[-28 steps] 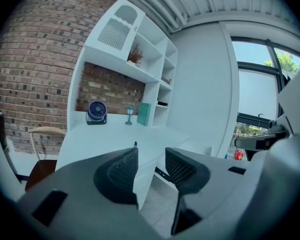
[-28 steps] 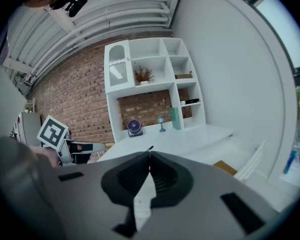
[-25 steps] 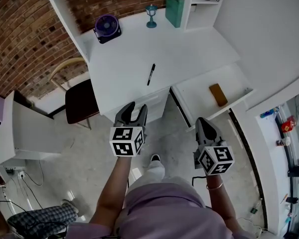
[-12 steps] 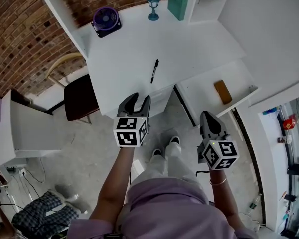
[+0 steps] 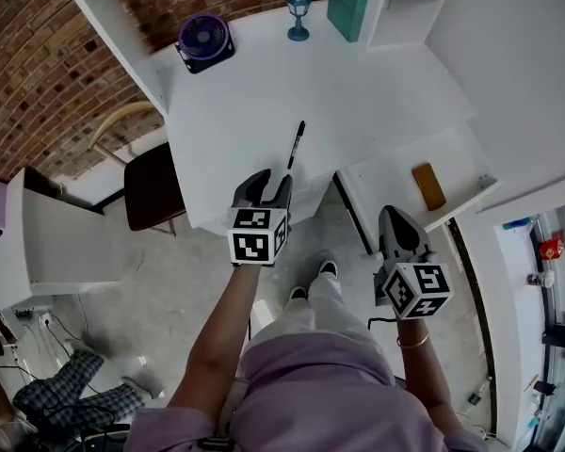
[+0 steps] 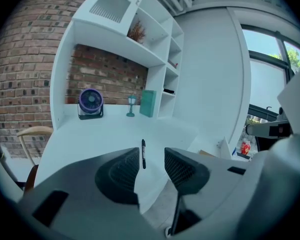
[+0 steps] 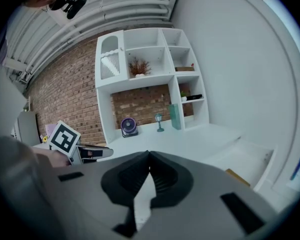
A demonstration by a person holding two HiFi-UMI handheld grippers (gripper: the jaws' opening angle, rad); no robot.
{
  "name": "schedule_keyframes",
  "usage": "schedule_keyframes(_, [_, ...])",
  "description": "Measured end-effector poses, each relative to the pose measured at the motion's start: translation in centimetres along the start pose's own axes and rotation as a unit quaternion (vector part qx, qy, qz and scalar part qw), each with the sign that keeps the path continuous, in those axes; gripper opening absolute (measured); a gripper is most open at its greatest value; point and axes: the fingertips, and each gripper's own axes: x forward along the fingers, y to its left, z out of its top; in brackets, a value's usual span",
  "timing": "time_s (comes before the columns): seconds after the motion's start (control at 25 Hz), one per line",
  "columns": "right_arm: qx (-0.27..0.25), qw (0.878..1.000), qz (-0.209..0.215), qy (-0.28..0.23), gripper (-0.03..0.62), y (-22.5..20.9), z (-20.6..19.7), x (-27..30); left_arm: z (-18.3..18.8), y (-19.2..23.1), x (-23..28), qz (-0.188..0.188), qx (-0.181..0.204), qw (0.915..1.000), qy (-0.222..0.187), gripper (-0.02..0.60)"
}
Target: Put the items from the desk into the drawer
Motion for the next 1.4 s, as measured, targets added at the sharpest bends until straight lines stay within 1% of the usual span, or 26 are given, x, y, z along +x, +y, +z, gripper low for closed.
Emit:
schedule_keyframes(0.32, [0.008, 1.0, 0.005, 0.01, 0.005, -1.5, 0.0, 2.2, -0.9, 0.6, 4.6, 0.007, 0.012, 0.9993, 0.035, 0.155])
schedule_keyframes(0.68, [0.019, 1.0, 0.003, 0.019, 0.005, -3.5, -0.1, 3.5, -1.3, 1.3, 9.5, 0.016, 0.033, 0.9964, 0.076, 0.152])
schedule_keyframes(0.92, [0.027, 0.999, -0.004, 0.023, 0.005, -4.9, -0.2, 3.9, -2.0, 1.8, 12.1, 0.024, 0.037, 0.9934, 0.106, 0.144])
schedule_keyframes(1.24, [0.032, 0.999, -0.008, 0.027, 0.005, -6.3, -0.3, 4.2, -2.9, 1.7, 14.8, 0.031, 0.056, 0.9871, 0.147, 0.135])
schedule_keyframes(1.4, [0.035, 0.999, -0.01, 0.027, 0.005, -6.9, -0.3, 4.2, -3.5, 2.0, 15.4, 0.037, 0.053, 0.9839, 0.166, 0.126])
